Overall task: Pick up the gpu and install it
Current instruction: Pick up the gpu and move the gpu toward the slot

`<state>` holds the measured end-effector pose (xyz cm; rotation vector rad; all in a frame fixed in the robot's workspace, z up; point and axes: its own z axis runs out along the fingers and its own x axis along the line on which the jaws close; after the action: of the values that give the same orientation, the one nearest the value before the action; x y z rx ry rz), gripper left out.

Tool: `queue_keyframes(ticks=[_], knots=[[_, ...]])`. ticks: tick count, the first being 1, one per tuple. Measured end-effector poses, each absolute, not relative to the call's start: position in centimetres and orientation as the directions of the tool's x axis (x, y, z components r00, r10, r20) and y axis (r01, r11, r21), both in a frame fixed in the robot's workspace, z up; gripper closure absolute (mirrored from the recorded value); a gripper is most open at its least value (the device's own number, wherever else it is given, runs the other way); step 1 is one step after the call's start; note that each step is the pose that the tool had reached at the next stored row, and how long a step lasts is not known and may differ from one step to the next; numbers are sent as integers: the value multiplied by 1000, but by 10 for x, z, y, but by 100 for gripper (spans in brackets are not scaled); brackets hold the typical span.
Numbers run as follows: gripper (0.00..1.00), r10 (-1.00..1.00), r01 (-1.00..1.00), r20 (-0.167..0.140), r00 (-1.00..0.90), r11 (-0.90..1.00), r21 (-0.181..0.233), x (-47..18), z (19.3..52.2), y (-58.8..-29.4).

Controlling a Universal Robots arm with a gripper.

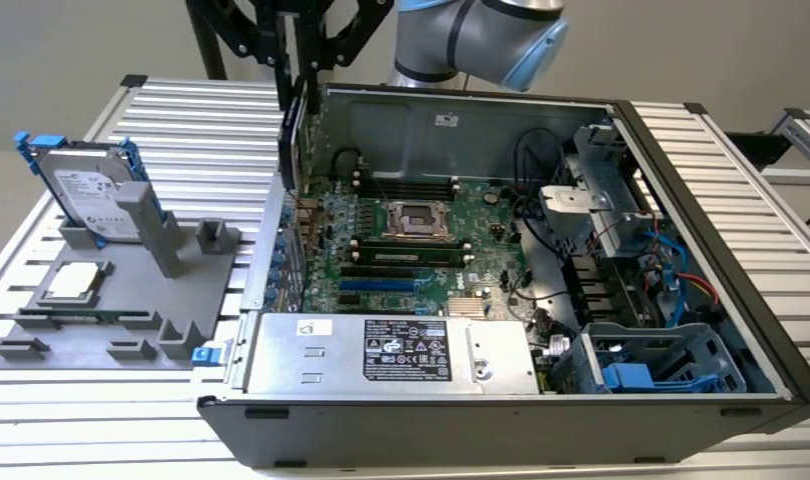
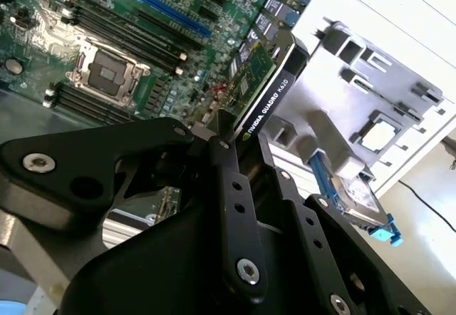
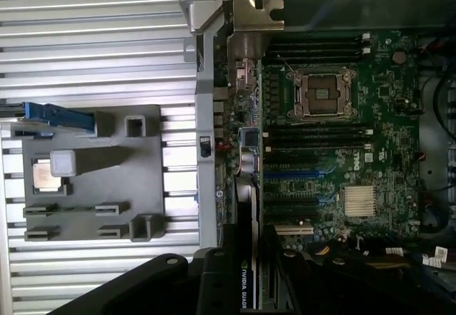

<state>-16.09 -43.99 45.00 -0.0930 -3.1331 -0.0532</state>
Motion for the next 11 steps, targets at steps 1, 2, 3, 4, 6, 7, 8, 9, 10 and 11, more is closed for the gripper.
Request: queue_keyframes(ticks=[1,2,3,4,6,7,8,9,10,11], knots=[[100,59,59,8,-998,998,34,-160,450,-440],[100,59,59,8,-998,998,34,-160,450,-439],[100,59,59,8,-998,998,34,-159,450,-439],[100,59,59,8,-998,998,34,-158,450,-439],[100,59,59,8,-998,998,34,-156,450,-439],[100,59,59,8,-998,998,34,-155,450,-438],[100,59,59,8,-998,998,34,-154,450,-438],[100,59,59,8,-998,998,34,-154,450,-438],[100,59,59,8,-998,998,34,-153,450,-438],[100,59,59,8,-998,998,34,-152,450,-438]])
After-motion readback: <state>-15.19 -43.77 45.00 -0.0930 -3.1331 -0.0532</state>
